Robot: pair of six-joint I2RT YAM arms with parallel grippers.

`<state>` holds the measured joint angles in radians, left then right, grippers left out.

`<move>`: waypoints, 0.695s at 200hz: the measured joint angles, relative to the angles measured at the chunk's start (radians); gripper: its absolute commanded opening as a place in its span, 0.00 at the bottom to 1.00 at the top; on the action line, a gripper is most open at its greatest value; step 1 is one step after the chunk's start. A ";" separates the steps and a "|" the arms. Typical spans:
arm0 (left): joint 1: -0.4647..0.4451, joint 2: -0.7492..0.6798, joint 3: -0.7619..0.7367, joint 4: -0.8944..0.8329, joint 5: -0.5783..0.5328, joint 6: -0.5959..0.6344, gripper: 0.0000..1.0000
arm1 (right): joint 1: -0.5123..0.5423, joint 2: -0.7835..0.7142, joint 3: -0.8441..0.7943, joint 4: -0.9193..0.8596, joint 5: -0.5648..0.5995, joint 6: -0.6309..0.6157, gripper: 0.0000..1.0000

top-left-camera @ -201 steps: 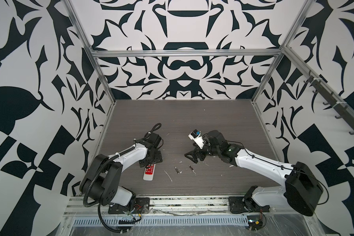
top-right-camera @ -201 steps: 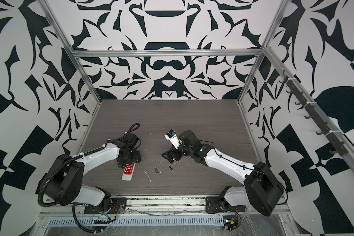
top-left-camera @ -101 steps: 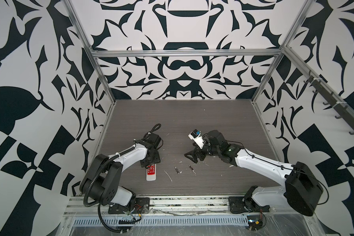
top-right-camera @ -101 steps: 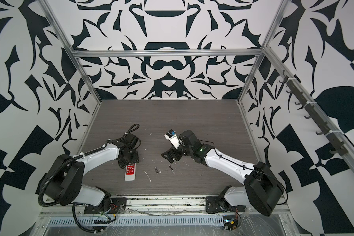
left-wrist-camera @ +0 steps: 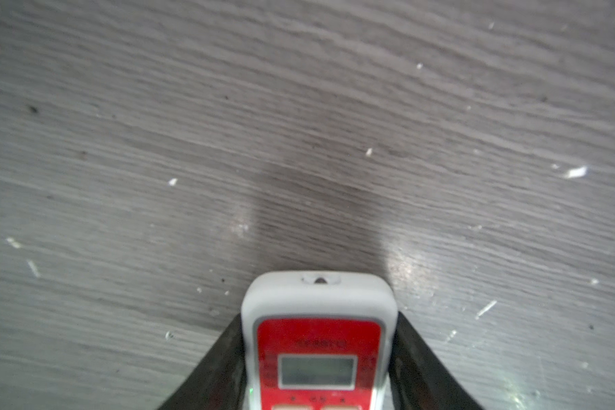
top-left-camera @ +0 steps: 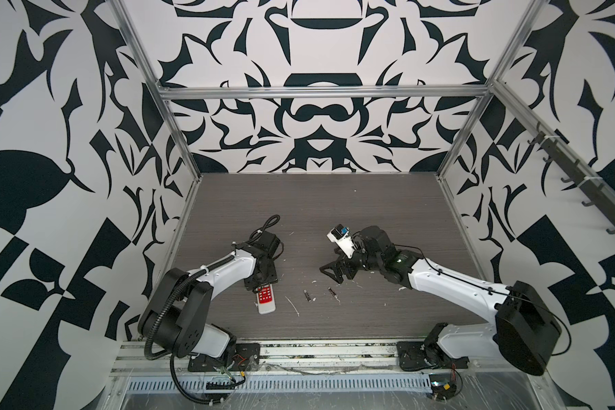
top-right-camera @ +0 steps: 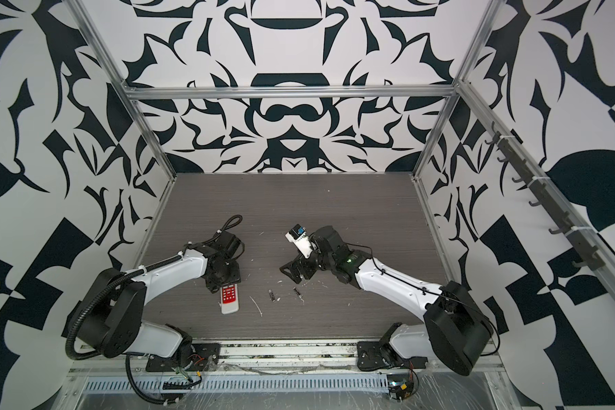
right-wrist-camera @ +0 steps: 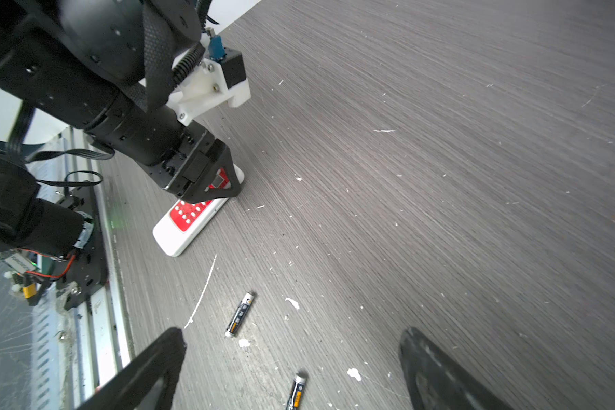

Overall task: Load the batteries into the remote control
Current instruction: 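Lift the red remote with the left gripper and raise it upright toward the right gripper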

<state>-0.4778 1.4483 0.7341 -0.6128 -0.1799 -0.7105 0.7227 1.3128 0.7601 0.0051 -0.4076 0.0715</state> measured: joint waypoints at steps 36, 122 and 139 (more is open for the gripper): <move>0.000 -0.074 0.000 0.013 0.000 0.003 0.30 | 0.000 -0.044 0.001 0.000 -0.019 0.010 1.00; 0.000 -0.187 0.000 0.209 0.085 0.074 0.24 | -0.063 -0.013 0.068 0.035 -0.167 0.097 0.99; 0.006 -0.189 0.000 0.279 0.123 0.095 0.24 | -0.088 0.020 0.091 0.055 -0.218 0.121 0.99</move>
<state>-0.4717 1.2594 0.7345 -0.3340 -0.0566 -0.6159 0.6350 1.3331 0.8513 0.0597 -0.6254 0.1925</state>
